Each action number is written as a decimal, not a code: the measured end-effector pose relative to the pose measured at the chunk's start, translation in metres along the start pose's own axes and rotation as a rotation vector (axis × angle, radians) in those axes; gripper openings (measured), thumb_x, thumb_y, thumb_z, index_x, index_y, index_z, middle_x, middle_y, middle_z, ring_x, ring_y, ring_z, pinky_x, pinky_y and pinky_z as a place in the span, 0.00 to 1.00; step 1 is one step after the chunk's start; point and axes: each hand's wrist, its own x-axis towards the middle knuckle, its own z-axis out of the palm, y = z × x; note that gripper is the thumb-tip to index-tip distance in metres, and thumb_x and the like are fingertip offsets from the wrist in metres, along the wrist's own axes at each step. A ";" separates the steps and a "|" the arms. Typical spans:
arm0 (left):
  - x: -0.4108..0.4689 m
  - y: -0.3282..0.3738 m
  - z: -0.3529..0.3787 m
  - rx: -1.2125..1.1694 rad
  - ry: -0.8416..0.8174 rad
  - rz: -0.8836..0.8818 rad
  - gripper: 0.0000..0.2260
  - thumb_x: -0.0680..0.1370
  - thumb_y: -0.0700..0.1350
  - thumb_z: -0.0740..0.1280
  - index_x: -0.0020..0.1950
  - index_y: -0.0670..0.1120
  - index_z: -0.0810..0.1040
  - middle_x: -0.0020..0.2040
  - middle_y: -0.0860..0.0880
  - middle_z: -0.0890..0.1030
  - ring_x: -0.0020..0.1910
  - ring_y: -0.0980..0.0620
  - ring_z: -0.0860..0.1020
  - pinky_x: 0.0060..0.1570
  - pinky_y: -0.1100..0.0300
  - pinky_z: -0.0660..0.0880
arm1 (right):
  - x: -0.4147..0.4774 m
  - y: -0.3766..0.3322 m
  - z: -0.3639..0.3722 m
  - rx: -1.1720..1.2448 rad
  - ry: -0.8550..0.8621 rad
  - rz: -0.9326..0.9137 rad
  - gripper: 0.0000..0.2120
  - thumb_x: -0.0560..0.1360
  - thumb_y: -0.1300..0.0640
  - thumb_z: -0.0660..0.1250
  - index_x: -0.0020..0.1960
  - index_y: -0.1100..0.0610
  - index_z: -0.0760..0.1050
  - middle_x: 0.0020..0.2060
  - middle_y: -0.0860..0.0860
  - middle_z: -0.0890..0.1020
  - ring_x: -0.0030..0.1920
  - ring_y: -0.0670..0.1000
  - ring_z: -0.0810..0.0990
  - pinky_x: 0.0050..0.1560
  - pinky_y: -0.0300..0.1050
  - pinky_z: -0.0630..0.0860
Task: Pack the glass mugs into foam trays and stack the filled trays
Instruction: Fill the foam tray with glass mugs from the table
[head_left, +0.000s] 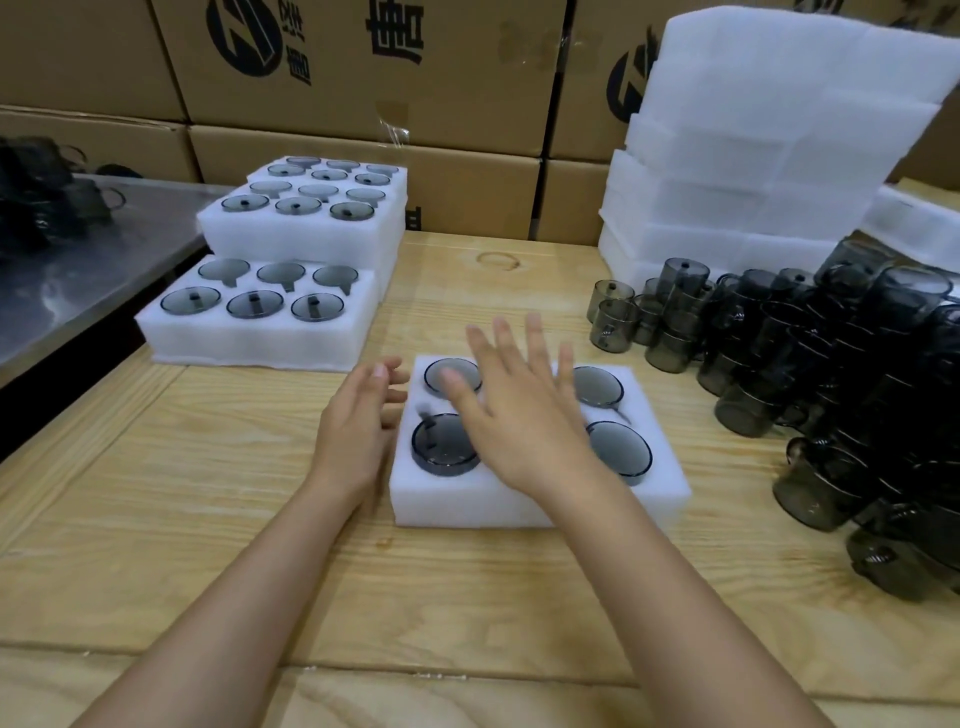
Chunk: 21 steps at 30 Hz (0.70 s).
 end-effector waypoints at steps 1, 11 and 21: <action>-0.003 0.004 -0.001 0.071 -0.003 0.058 0.11 0.83 0.44 0.56 0.60 0.45 0.76 0.53 0.50 0.80 0.50 0.56 0.79 0.46 0.70 0.73 | -0.006 0.018 -0.007 -0.047 0.053 0.084 0.30 0.79 0.38 0.41 0.77 0.49 0.44 0.77 0.49 0.43 0.74 0.51 0.31 0.69 0.55 0.28; -0.086 0.035 0.070 1.268 -0.340 0.822 0.32 0.76 0.60 0.50 0.63 0.38 0.78 0.63 0.42 0.78 0.62 0.48 0.78 0.59 0.52 0.76 | -0.022 0.072 -0.010 -0.172 -0.202 0.261 0.25 0.80 0.43 0.37 0.76 0.44 0.39 0.76 0.42 0.38 0.75 0.48 0.35 0.69 0.64 0.32; -0.076 0.020 0.070 1.285 -0.232 0.991 0.27 0.76 0.58 0.56 0.59 0.38 0.81 0.58 0.41 0.81 0.58 0.46 0.80 0.56 0.50 0.78 | -0.050 0.078 -0.031 0.423 0.324 0.172 0.17 0.80 0.58 0.57 0.68 0.57 0.70 0.70 0.50 0.69 0.75 0.51 0.57 0.73 0.46 0.50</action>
